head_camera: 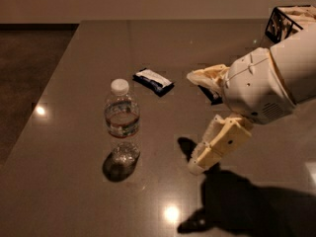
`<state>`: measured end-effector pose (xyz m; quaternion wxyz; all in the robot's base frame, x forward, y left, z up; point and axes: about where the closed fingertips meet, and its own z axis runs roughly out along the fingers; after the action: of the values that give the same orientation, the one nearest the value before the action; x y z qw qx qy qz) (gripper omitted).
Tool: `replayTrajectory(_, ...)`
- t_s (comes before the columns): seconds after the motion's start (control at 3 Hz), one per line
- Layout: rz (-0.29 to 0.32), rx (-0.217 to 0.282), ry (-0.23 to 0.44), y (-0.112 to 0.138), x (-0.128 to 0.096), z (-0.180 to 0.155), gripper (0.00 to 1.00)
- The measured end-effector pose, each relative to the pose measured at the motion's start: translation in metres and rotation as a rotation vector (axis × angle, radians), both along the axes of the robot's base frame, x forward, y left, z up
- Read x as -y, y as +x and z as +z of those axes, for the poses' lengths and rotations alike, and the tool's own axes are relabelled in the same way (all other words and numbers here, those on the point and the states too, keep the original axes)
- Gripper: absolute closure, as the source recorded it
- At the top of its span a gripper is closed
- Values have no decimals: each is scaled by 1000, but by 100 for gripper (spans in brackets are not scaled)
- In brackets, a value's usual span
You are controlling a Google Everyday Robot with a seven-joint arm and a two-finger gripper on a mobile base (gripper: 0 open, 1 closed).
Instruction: Knock water bottle over
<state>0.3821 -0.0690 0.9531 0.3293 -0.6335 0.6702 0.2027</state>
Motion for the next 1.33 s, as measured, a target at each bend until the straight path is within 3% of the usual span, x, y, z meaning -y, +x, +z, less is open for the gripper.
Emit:
replayTrajectory(0.33, 26, -26, 63, 11, -39, 4, 0)
replayTrajectory(0.67, 36, -67, 80, 24, -72, -1, 0)
replayTrajectory(1.33, 48, -135, 77, 32, -116, -12, 0)
